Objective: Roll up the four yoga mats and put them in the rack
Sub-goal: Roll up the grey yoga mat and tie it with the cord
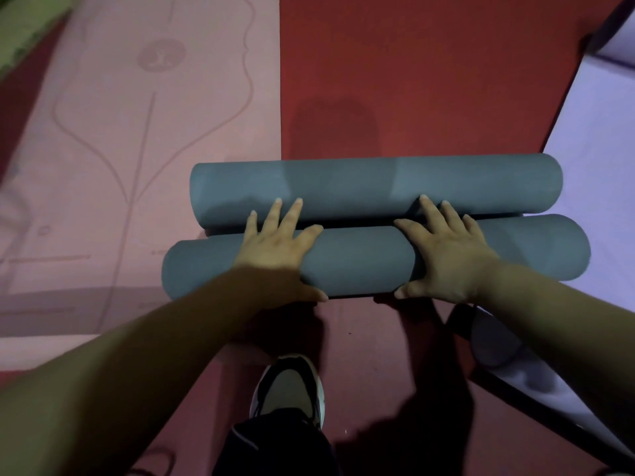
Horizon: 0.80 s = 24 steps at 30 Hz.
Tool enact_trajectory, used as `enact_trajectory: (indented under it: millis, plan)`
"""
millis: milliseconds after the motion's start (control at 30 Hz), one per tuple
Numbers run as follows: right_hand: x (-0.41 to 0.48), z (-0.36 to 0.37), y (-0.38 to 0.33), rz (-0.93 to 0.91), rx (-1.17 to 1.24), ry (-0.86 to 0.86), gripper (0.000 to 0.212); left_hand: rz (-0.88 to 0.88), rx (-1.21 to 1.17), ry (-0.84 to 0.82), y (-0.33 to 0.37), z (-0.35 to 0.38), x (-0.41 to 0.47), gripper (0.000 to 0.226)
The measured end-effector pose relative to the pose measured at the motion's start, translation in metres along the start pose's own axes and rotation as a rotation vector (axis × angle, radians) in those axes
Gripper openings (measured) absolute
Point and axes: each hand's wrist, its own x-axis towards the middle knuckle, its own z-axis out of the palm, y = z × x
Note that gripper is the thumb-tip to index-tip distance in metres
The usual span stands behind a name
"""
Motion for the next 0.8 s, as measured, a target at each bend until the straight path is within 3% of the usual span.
enact_trajectory:
  millis: [133,333,633,800]
  plan:
    - [0.004,-0.006,-0.003,0.014,0.01,-0.009,0.125,-0.014,-0.007,-0.017,0.0,-0.006,0.005,0.12]
    - [0.012,-0.016,-0.002,0.014,0.029,-0.05,0.126,-0.027,0.088,0.086,0.008,0.009,-0.011,0.133]
    - [0.007,-0.011,-0.005,0.015,-0.026,0.069,0.131,-0.003,0.03,-0.052,-0.007,-0.014,0.019,0.13]
    - [0.016,-0.018,-0.004,0.012,-0.019,0.044,0.13,-0.025,0.041,-0.018,-0.005,-0.016,0.019,0.134]
